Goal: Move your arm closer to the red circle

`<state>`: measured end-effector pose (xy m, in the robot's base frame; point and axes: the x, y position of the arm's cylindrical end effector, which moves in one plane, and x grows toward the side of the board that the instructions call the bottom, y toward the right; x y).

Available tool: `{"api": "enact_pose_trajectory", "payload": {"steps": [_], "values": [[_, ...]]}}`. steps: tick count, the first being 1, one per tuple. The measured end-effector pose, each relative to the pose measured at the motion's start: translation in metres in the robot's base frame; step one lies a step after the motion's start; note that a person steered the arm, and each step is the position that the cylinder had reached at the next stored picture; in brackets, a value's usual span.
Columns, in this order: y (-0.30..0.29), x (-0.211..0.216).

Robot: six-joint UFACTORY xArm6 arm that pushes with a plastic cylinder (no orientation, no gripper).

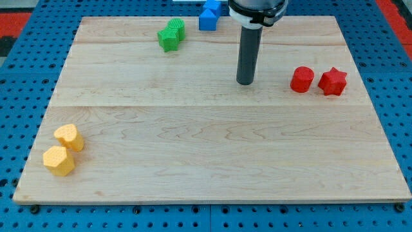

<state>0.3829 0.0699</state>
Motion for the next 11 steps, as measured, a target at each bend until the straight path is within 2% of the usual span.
{"api": "enact_pose_trajectory", "payload": {"steps": [4, 7, 11], "values": [[0.001, -0.017], [0.030, -0.018], [0.036, -0.018]]}}
